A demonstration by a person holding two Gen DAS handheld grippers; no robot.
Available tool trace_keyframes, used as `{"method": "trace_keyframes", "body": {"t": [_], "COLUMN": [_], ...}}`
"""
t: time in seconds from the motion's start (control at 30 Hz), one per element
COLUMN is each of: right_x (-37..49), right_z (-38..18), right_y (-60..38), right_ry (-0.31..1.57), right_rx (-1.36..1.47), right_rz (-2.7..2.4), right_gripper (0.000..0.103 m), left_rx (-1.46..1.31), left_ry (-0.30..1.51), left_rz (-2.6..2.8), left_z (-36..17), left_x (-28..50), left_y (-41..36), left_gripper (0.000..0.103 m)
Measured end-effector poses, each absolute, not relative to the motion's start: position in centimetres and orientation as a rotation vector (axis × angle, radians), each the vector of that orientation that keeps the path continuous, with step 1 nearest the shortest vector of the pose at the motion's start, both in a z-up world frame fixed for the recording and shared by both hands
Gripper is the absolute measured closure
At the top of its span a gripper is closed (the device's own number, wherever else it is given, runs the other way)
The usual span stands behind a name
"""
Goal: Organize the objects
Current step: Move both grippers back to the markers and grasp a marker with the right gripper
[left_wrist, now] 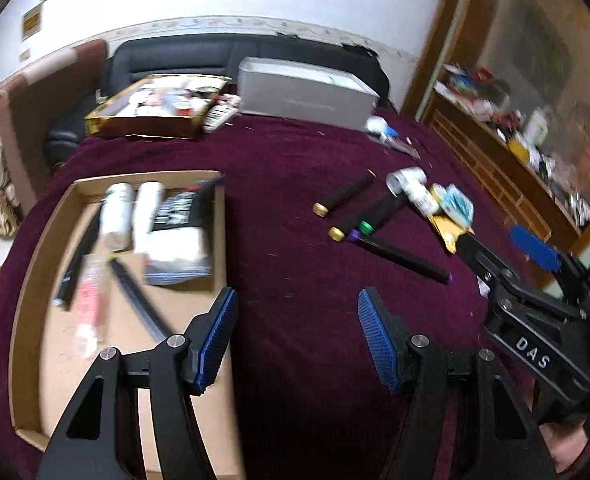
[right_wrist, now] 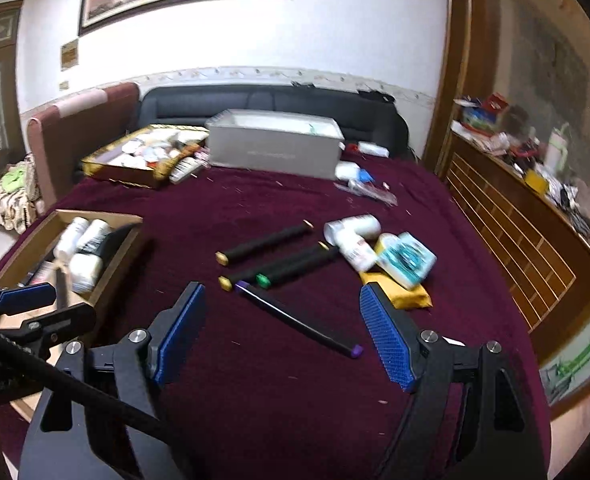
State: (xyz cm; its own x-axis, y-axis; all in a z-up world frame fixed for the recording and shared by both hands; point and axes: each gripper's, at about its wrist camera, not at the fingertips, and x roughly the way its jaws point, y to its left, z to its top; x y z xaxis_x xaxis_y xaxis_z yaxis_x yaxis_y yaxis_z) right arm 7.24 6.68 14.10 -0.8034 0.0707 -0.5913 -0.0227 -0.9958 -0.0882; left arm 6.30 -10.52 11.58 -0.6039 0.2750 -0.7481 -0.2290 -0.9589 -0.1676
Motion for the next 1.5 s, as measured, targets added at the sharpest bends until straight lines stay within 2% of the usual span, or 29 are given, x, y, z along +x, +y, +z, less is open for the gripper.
{"method": "trace_keyframes", "body": {"t": [0.17,0.23,0.33,0.57,0.63,0.73,0.87,0.97,1.0,1.03,1.07,1.1,1.13,1.23,1.37,1.47,1.5], "right_x": [6.0,5.3,3.9,1.4,0.7,-0.8,-2.5,-3.1,-3.0,-3.0,-3.2,-3.4,-3.6,-3.7,-2.3,-1.4,-1.4], "right_z": [12.3,11.5,10.0,8.9,9.2,8.7,7.2,6.4,6.1,5.9,5.7,5.5,5.3,4.8,4.8,4.4,4.4], "right_y": [12.0,15.3,21.4,26.2,24.4,20.3,15.0,12.0,11.1,10.8,10.3,10.1,10.2,10.7,13.0,15.3,15.8], "right_ry": [-0.020,0.119,0.511,0.854,0.819,0.623,0.180,-0.041,-0.110,-0.159,-0.195,-0.192,-0.178,-0.118,0.066,0.284,0.336], "right_rx": [-1.082,-1.161,-1.296,-1.381,-1.444,-1.598,-1.646,-1.652,-1.642,-1.633,-1.625,-1.627,-1.651,-1.671,-1.677,-1.659,-1.652], "right_rz": [2.861,2.848,2.858,2.864,2.937,3.000,2.984,3.000,3.005,3.003,3.006,3.016,3.004,2.970,2.950,2.977,2.991], "right_gripper": [0.024,0.024,0.024,0.024,0.024,0.024,0.026,0.048,0.052,0.062,0.063,0.075,0.080,0.088,0.091,0.091,0.091], "left_rx": [-1.314,-1.374,-1.450,-1.365,-1.337,-1.293,-1.286,-1.322,-1.331,-1.331,-1.324,-1.307,-1.293,-1.272,-1.230,-1.197,-1.207], "left_ry": [0.074,0.101,0.100,0.228,0.241,0.265,0.157,-0.002,-0.042,-0.047,-0.042,-0.031,-0.022,0.035,0.146,0.214,0.231], "left_rz": [2.513,2.461,2.400,2.441,2.443,2.457,2.435,2.400,2.396,2.404,2.415,2.431,2.441,2.460,2.487,2.502,2.495], "left_z": [8.8,6.9,4.5,3.6,3.4,3.1,3.4,4.1,4.6,5.0,5.4,6.0,6.6,8.2,9.2,9.0,8.6], "left_x": [4.9,4.1,3.0,3.3,3.5,3.9,3.5,3.1,2.8,2.5,2.3,2.0,1.6,0.0,-3.3,-6.5,-8.0], "left_y": [-5.5,-3.9,-2.3,-0.5,-0.3,0.1,-0.9,-2.9,-3.7,-4.1,-4.2,-4.5,-4.7,-4.5,-3.5,-2.5,-1.9], "left_gripper": [0.047,0.047,0.046,0.035,0.025,0.017,0.016,0.016,0.016,0.016,0.016,0.016,0.016,0.016,0.016,0.017,0.021]}}
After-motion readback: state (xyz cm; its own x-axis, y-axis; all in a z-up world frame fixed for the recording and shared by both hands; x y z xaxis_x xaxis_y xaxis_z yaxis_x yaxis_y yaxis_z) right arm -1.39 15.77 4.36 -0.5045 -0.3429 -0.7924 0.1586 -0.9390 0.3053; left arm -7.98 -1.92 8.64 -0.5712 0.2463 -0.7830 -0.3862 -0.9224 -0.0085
